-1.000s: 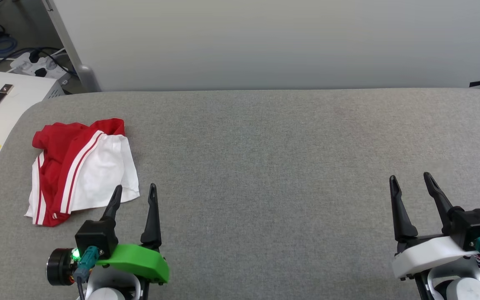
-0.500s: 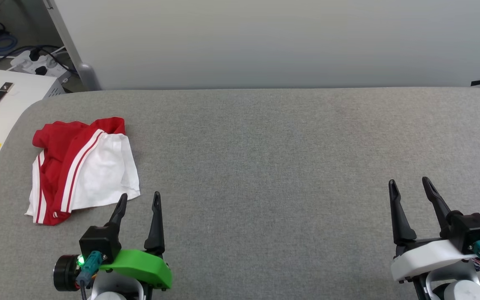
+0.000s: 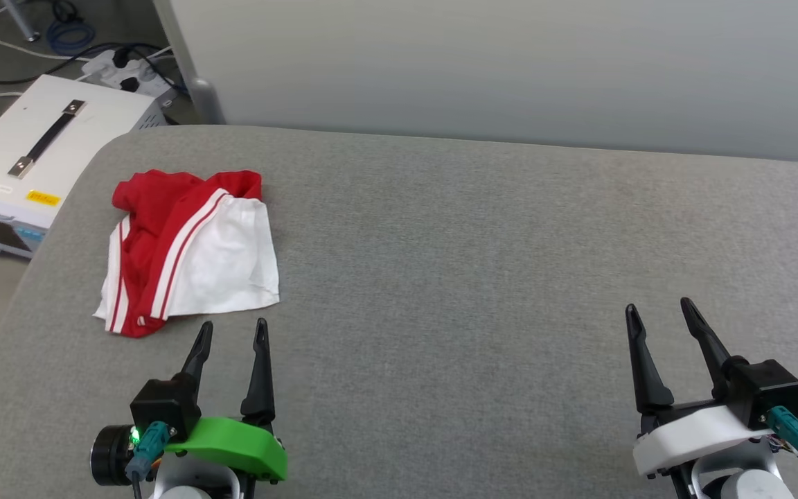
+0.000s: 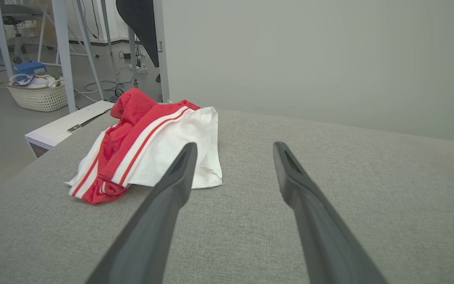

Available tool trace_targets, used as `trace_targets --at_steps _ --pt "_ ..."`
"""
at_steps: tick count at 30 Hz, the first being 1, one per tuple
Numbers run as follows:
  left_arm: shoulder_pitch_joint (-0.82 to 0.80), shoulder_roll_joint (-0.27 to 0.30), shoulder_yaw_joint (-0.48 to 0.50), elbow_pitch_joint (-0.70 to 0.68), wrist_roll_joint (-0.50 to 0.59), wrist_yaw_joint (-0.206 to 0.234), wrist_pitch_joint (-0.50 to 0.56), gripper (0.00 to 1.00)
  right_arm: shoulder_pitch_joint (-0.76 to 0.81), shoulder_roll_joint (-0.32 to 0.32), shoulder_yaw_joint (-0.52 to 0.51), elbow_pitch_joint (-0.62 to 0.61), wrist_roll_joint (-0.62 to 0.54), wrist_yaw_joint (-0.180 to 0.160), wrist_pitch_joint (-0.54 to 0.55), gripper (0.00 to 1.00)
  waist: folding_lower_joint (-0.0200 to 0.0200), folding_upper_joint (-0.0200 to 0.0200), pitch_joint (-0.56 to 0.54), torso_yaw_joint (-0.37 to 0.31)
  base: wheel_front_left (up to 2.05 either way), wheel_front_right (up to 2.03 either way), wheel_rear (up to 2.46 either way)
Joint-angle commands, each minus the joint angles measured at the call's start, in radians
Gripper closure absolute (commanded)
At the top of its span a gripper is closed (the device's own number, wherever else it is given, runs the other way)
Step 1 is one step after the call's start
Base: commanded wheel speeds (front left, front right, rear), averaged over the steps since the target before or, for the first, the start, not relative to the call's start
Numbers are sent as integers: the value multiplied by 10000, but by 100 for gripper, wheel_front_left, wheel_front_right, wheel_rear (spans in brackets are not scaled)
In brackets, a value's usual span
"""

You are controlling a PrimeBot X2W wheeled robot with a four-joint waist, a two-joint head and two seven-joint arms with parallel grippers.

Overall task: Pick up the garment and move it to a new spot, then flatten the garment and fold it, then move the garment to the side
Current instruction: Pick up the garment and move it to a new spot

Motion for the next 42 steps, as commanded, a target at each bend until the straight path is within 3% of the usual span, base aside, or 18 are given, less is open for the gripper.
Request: trace_targets --at_steps 1,10,18,35,39,42 --pt "-69 -36 0 43 -89 -65 -102 0 125 10 66 59 11 -5 -124 0 0 0 96 600 0 0 0" --pt "9 -40 -93 250 -243 -125 -331 0 106 11 405 305 -34 -6 -350 0 0 0 30 2374 0 0 0" --pt "74 -40 -217 306 -238 -229 -337 0 138 11 500 380 5 -6 -356 0 0 0 -17 3018 0 0 0" --pt "-189 -40 -106 273 -593 -231 -337 0 13 11 510 316 -120 -6 -356 0 0 0 420 3046 0 0 0" --pt "-856 35 -218 930 -473 -594 -337 0 -255 11 547 226 -394 -6 -356 0 0 0 1003 2821 0 0 0" --pt "-1963 438 -563 2197 -481 -778 -290 0 -513 11 546 164 -603 -6 -356 0 0 0 1595 2540 0 0 0"
